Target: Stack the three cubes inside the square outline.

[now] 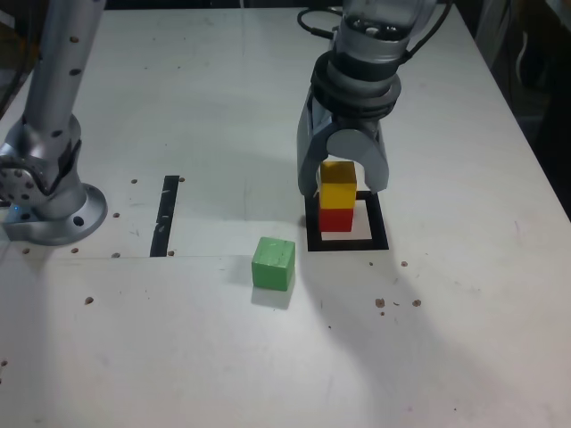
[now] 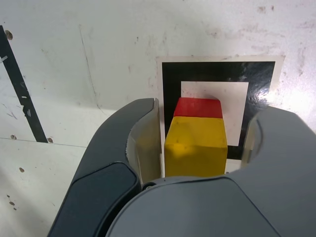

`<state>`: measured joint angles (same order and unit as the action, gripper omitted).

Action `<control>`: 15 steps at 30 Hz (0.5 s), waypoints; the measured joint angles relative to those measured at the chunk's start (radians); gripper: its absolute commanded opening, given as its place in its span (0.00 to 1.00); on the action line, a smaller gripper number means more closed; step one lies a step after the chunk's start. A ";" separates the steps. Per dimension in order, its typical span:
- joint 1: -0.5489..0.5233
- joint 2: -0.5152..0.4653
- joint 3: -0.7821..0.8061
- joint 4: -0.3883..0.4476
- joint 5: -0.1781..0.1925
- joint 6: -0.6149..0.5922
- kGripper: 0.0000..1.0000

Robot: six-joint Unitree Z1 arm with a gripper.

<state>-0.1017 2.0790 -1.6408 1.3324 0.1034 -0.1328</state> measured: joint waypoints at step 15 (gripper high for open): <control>-0.035 -0.160 0.080 0.078 0.025 0.114 0.99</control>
<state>-0.1369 1.9192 -1.5610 1.4100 0.1283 -0.0190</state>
